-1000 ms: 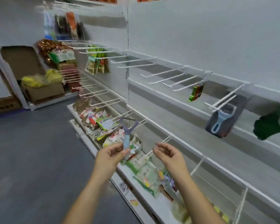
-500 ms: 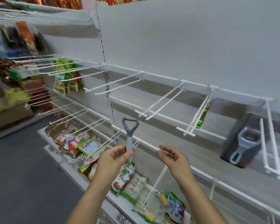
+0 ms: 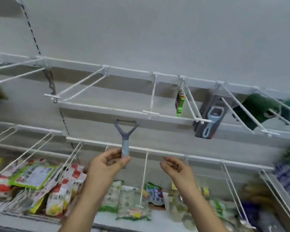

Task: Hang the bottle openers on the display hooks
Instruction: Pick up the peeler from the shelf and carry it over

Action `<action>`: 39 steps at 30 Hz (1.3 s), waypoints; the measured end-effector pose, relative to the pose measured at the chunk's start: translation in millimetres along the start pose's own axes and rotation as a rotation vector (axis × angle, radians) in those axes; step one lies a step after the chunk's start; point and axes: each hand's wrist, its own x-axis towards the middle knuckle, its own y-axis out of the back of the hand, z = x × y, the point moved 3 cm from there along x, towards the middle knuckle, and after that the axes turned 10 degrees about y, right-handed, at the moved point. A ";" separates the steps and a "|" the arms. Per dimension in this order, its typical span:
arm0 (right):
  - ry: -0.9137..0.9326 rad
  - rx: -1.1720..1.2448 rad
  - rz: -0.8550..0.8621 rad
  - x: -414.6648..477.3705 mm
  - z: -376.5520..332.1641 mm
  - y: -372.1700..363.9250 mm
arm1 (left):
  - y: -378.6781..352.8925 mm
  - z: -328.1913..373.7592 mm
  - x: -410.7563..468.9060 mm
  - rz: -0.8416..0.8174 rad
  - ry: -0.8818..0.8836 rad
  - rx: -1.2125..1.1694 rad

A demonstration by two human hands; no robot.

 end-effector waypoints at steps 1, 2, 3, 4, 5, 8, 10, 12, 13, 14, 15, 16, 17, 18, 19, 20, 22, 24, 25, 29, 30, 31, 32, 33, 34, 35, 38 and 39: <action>-0.002 -0.017 0.017 -10.3 1.1 1.3 | 2.2 1.9 -4.1 -0.031 -0.011 -0.007; -0.005 -0.031 0.033 -19.6 1.4 2.2 | 3.8 4.4 -8.5 -0.056 -0.020 -0.014; -0.010 -0.042 0.046 -28.5 0.5 2.1 | 5.3 7.6 -13.9 -0.075 -0.028 -0.021; -0.011 -0.052 0.057 -36.3 -0.4 1.9 | 6.3 11.2 -19.6 -0.090 -0.037 -0.027; -0.008 -0.061 0.062 -43.4 -1.0 1.9 | 6.7 14.3 -25.6 -0.100 -0.046 -0.029; 0.001 -0.089 0.057 -59.5 -3.7 3.0 | 4.3 26.3 -40.5 -0.122 -0.088 -0.015; 0.012 -0.093 0.060 -65.0 -5.7 5.7 | 1.4 33.7 -47.7 -0.130 -0.128 -0.018; 0.022 -0.089 0.068 -67.3 -10.4 9.3 | -4.3 41.4 -55.3 -0.124 -0.162 -0.014; 0.029 -0.084 0.074 -67.7 -12.5 12.1 | -8.6 44.2 -58.9 -0.126 -0.173 -0.008; 0.036 -0.081 0.079 -68.5 -14.2 15.7 | -13.8 46.4 -62.5 -0.133 -0.178 -0.005; 0.042 -0.076 0.085 -70.0 -15.5 19.6 | -18.9 48.1 -65.2 -0.136 -0.179 -0.003; 0.047 -0.070 0.091 -71.9 -16.2 24.0 | -23.7 48.8 -66.4 -0.134 -0.177 0.000; 0.050 -0.066 0.095 -74.3 -15.8 29.0 | -28.1 48.5 -66.5 -0.130 -0.174 0.007; 0.050 -0.066 0.098 -77.1 -13.8 34.6 | -32.2 47.7 -65.7 -0.126 -0.169 0.011; 0.050 -0.069 0.103 -79.8 -11.6 39.8 | -35.2 46.9 -64.3 -0.122 -0.163 0.011; 0.050 -0.075 0.109 -82.2 -8.9 44.6 | -37.4 45.4 -62.2 -0.112 -0.157 0.009; 0.043 -0.073 0.116 -86.0 -3.4 53.6 | -41.4 41.9 -57.7 -0.084 -0.142 0.018; 0.034 -0.066 0.113 -87.1 -1.3 60.0 | -44.1 40.0 -51.4 -0.052 -0.131 0.028; 0.033 -0.066 0.111 -87.1 -0.8 63.7 | -46.0 39.6 -47.1 -0.039 -0.125 0.030; 0.038 -0.073 0.128 -87.4 -2.5 76.7 | -56.0 42.8 -23.5 -0.012 -0.127 0.042; 0.038 -0.069 0.136 -88.1 -2.5 79.6 | -58.7 44.0 -16.8 -0.004 -0.131 0.055; 0.039 -0.066 0.144 -89.0 -2.7 82.2 | -61.2 45.1 -9.7 0.000 -0.132 0.068; 0.042 -0.062 0.150 -89.9 -3.8 84.5 | -64.0 46.6 -2.2 0.002 -0.132 0.077; 0.046 -0.057 0.156 -90.3 -3.5 87.2 | -67.0 47.8 6.0 0.006 -0.131 0.081; 0.050 -0.050 0.165 -90.4 -3.0 90.3 | -69.8 49.6 14.6 0.013 -0.129 0.089; 0.055 -0.040 0.178 -90.2 -1.9 93.7 | -73.2 51.5 23.8 0.019 -0.131 0.100; 0.056 -0.034 0.209 -91.0 1.1 103.6 | -85.4 58.5 52.2 0.020 -0.139 0.131; 0.050 -0.039 0.211 -91.2 3.5 106.4 | -89.3 60.9 61.9 0.022 -0.142 0.146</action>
